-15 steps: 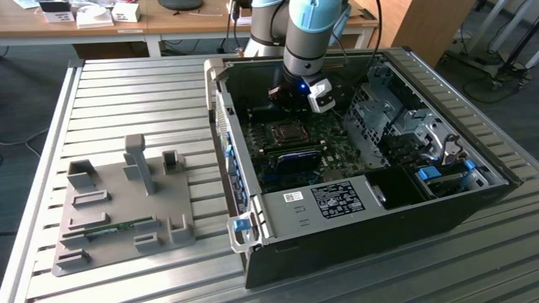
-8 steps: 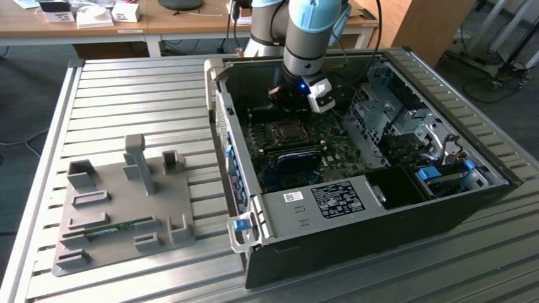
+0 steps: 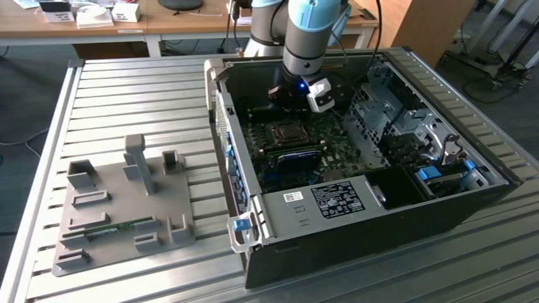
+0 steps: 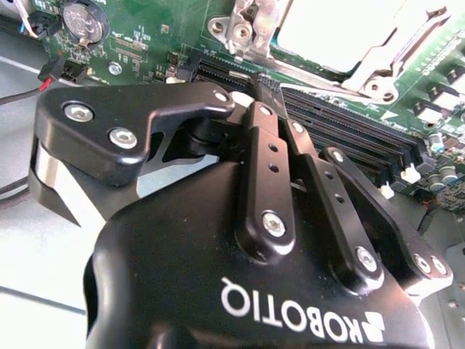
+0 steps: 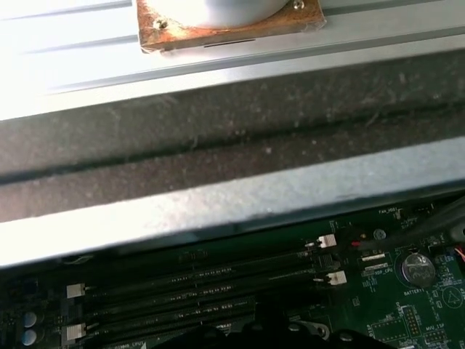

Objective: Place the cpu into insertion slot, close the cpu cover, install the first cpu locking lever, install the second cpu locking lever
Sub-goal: 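Install the first cpu locking lever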

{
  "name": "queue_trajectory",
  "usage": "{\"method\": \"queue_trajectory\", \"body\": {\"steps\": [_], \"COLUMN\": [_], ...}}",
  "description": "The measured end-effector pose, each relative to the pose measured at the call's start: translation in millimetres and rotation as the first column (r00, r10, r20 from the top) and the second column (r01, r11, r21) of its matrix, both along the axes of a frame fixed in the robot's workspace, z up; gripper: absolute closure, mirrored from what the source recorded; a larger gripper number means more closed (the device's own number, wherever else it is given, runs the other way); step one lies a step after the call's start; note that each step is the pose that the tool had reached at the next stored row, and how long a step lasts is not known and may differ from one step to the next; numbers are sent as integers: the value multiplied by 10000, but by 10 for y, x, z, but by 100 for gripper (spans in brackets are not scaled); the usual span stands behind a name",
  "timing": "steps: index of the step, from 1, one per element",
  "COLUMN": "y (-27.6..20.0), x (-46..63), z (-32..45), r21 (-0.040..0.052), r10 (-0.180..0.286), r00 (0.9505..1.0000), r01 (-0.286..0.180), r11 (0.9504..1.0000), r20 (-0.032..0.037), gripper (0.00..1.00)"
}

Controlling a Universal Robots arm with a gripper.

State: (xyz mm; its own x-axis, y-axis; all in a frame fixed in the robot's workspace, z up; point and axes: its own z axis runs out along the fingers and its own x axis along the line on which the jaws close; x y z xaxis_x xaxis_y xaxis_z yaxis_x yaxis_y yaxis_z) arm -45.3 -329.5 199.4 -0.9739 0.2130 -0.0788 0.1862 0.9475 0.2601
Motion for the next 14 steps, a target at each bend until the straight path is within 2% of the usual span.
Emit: {"method": "queue_trajectory", "body": {"steps": [7,14], "y": [10,19], "x": [-3,-8], "z": [0,-1], "r21": [8,105], "r10": [-43,-64], "r00": [10000,10000], "r01": [43,64], "r11": [10000,9999], "r20": [1,0], "gripper": [89,89]}}
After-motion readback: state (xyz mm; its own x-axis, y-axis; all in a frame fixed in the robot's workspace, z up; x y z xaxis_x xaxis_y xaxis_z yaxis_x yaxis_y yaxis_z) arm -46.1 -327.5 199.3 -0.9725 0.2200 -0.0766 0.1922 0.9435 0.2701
